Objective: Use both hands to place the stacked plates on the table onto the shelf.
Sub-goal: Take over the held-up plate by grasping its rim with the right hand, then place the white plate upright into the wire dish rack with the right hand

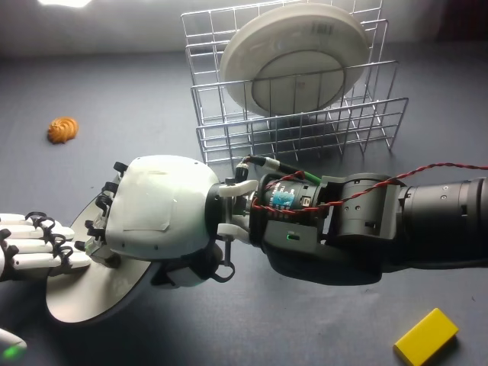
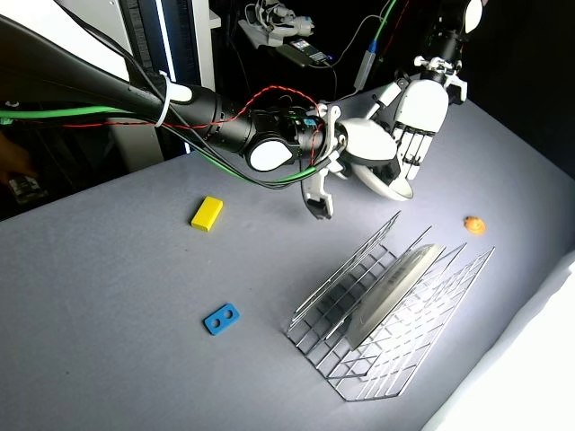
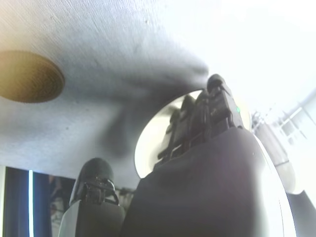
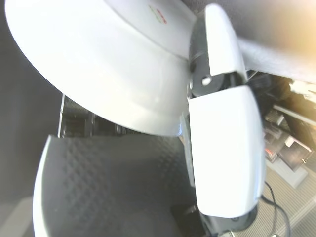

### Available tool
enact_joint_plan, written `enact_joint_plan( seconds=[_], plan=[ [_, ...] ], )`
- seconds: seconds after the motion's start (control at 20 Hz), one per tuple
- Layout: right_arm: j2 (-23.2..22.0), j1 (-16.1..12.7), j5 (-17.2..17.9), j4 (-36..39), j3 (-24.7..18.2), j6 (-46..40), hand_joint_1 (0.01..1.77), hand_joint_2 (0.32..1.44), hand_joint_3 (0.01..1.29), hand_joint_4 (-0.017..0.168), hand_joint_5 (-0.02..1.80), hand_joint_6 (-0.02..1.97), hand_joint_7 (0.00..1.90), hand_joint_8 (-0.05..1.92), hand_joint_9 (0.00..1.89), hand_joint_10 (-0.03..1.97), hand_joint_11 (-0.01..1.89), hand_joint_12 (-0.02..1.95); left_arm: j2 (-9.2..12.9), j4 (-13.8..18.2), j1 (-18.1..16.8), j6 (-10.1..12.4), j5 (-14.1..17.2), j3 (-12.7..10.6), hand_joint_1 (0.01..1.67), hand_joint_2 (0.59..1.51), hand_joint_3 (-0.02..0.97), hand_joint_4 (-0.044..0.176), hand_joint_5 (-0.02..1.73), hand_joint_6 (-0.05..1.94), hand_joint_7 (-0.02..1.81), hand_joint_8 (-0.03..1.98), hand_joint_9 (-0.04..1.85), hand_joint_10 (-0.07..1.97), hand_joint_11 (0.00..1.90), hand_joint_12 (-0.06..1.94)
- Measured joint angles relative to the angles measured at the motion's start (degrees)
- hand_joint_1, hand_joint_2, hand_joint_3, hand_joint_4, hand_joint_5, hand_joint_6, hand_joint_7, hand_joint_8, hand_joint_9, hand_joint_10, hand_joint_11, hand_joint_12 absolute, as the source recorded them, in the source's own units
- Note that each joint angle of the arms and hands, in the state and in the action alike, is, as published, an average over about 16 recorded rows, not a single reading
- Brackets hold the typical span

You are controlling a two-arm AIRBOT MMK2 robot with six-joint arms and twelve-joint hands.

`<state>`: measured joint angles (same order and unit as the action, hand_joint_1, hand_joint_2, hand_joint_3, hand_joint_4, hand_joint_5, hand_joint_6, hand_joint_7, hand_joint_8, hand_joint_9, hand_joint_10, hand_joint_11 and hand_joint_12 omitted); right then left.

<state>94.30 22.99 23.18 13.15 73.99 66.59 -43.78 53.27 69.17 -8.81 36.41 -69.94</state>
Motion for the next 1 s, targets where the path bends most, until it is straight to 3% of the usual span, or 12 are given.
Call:
enact_joint_plan(
  seconds=[0.25,0.5,0.75,1.0],
  plan=[
    [-0.78,-0.01,1.02,0.04,-0.7,0.24,1.13,1.01,0.01,0.011,0.79,0.6,0.84,0.76,1.1,0.01,0.68,1.09,1.33,-1.44,-2.84,0.04,-0.46,-0.26,0.02,1.229,0.013,0.004,0.02,-0.01,0.02,0.0,-0.01,-0.03,0.02,0.02],
    [-3.79,-0.37,0.79,-0.24,-3.1,-0.29,1.14,1.01,0.01,0.012,0.79,0.69,0.86,0.88,1.14,0.01,0.65,1.16,3.13,-2.86,-7.26,0.03,-0.52,-0.92,0.02,1.228,0.014,0.006,0.03,0.0,0.02,0.0,0.01,-0.01,0.02,0.01],
    [-9.86,-1.65,0.01,-1.29,-8.04,-1.51,1.15,1.01,0.01,0.013,0.81,0.81,0.9,0.96,1.15,0.01,0.66,1.15,5.13,-3.23,-12.7,-0.04,-0.31,-1.85,0.02,1.223,0.014,0.007,0.03,0.02,0.02,0.0,0.02,0.01,0.02,0.01],
    [-18.2,-4.02,-1.06,-2.26,-14.68,-3.23,1.16,1.02,0.01,0.012,0.82,0.97,0.94,1.02,1.15,0.01,0.68,1.14,6.52,-1.31,-17.81,-0.13,0.61,-2.7,0.02,1.218,0.014,0.007,0.04,0.02,0.03,0.0,0.02,0.01,0.02,0.01]
  ],
)
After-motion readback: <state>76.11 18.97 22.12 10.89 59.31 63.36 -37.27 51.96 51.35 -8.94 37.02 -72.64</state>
